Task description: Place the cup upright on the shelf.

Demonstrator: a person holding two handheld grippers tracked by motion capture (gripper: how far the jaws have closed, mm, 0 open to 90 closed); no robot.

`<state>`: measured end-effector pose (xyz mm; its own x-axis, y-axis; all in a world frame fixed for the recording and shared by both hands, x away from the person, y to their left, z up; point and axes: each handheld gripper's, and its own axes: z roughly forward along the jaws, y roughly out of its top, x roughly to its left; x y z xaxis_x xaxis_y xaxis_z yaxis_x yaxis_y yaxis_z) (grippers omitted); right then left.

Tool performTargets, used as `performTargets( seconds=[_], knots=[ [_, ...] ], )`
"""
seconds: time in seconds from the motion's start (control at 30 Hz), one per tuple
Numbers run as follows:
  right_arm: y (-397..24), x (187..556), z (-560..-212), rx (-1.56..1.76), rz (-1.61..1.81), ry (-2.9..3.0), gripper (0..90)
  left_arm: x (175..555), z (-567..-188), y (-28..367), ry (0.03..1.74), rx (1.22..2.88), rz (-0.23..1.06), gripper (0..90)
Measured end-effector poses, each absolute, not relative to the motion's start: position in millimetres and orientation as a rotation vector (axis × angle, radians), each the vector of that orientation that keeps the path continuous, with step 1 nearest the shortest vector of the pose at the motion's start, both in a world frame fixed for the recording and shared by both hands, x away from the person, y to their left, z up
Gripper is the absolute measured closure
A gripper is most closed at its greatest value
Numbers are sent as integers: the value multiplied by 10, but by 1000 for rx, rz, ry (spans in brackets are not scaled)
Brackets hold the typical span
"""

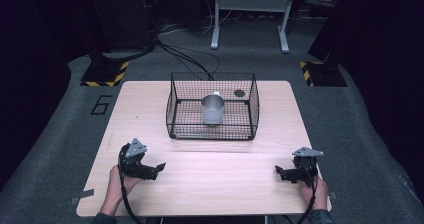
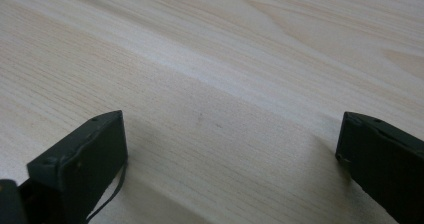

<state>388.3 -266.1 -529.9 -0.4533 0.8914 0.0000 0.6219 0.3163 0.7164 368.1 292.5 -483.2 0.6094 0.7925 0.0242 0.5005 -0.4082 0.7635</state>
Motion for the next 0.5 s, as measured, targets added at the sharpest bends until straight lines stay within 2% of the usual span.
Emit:
performTargets(
  seconds=[0.23, 0.5],
  knots=[
    [-2661, 3883, -5299, 1344, 925, 2191, 0, 3645, -5234, 3091, 1161, 2085, 484, 3],
    [-2662, 3883, -5299, 1342, 923, 2193, 0, 3629, -5311, 3088, 1197, 2083, 519, 7]
  ],
)
